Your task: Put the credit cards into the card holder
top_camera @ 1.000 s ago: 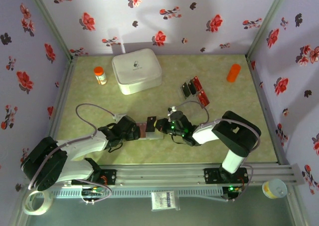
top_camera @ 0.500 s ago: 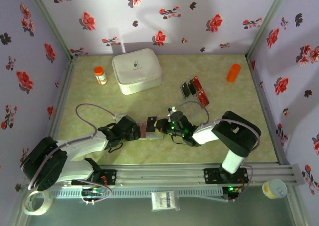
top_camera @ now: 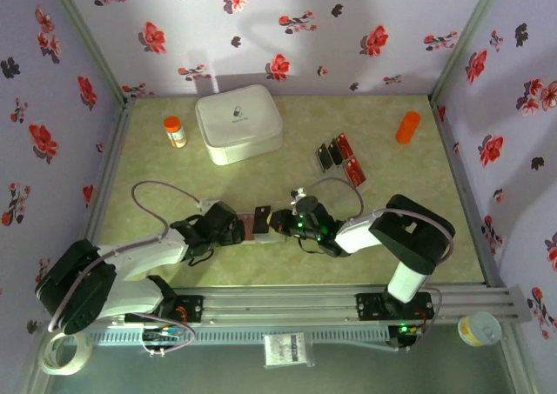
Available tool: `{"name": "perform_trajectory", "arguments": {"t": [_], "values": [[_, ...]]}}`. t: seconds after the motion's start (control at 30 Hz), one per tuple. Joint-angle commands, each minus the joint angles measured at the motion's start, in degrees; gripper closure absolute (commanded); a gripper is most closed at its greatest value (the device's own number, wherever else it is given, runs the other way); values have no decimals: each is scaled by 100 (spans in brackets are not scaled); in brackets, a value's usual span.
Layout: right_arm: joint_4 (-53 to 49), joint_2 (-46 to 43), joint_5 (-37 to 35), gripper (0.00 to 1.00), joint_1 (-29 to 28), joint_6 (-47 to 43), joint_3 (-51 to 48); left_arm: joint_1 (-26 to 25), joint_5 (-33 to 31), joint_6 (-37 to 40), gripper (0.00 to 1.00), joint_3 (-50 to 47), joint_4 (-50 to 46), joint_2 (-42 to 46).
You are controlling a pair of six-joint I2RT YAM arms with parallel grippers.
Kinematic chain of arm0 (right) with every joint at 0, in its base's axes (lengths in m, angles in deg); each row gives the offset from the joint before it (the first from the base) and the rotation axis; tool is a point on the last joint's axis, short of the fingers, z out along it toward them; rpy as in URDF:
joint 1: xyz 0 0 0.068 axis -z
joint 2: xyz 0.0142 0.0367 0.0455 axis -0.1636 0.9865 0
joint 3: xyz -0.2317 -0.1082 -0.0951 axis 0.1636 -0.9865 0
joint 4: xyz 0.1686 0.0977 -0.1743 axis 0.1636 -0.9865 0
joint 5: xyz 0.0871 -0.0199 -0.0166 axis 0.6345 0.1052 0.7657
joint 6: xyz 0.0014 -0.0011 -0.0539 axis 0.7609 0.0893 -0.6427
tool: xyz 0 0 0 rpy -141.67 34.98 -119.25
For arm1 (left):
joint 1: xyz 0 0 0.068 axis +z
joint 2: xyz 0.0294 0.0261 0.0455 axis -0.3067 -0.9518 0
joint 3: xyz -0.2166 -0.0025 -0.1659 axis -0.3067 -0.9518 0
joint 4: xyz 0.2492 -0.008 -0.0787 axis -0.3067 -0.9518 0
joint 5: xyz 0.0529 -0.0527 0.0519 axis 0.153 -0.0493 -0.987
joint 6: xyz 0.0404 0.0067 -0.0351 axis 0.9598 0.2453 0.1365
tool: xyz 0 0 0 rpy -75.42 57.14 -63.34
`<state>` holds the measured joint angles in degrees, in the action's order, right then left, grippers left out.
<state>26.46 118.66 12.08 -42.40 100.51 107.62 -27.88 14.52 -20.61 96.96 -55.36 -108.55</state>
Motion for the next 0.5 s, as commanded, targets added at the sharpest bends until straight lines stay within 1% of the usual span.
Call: {"name": "perform_trajectory", "arguments": {"t": [0.0, 0.3, 0.47], "values": [[-20, 103, -105, 100, -50, 55, 67, 23, 50, -31, 0, 136, -303, 115], [-13, 50, -86, 100, -65, 63, 77, -40, 127, 26, 0, 275, -119, -249], [-174, -168, -103, 100, -52, -14, 76, -91, 127, -19, 0, 209, -31, -511]]}}
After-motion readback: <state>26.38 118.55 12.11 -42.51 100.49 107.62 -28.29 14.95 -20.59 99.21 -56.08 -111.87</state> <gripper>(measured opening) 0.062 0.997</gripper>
